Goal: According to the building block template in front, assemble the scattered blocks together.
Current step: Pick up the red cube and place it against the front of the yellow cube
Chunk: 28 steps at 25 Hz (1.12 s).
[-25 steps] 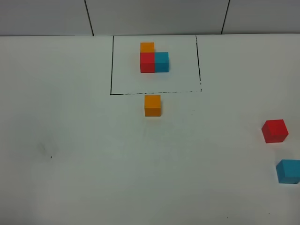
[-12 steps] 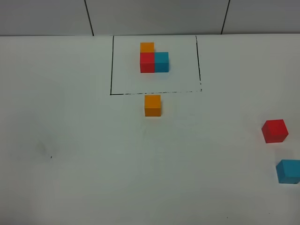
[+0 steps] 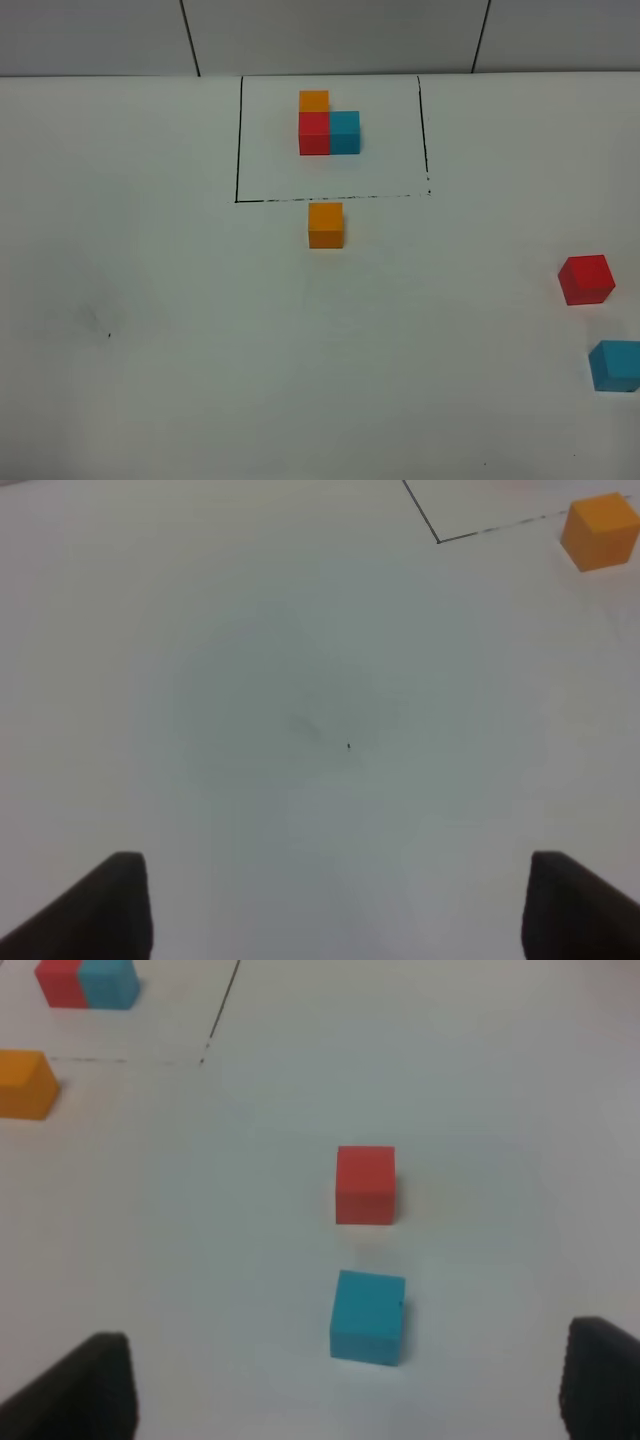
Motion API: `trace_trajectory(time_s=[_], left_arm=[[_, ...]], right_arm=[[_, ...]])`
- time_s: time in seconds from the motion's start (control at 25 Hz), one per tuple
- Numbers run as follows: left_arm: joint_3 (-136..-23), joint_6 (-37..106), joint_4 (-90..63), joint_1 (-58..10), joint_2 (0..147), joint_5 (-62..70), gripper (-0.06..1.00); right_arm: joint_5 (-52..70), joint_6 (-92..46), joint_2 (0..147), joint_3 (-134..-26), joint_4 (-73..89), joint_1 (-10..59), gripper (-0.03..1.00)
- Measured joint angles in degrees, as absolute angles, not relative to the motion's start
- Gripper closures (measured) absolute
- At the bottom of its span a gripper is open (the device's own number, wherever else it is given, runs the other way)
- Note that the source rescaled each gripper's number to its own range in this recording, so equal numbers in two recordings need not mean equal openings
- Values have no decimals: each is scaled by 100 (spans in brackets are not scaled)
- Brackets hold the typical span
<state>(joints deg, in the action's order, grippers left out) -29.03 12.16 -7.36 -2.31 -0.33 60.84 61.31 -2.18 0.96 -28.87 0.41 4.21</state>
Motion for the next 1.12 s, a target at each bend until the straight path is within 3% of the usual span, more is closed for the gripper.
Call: trace_trajectory(time_s=[0.2, 0.56, 0.8, 1.12], left_arm=[[-2903, 1216, -736, -231, -33, 6084, 7], [-2903, 1216, -736, -231, -33, 6084, 7], [-2903, 1216, -736, -231, -33, 6084, 7], [-2903, 1216, -736, -231, -33, 6084, 7]], right_arm=[[6138, 115, 809, -2894, -138, 421, 22], [6160, 232, 3393, -3608, -396, 421, -1], [5984, 0, 5260, -4145, -649, 421, -3], [4790, -453, 7151, -4615, -595, 381, -3]])
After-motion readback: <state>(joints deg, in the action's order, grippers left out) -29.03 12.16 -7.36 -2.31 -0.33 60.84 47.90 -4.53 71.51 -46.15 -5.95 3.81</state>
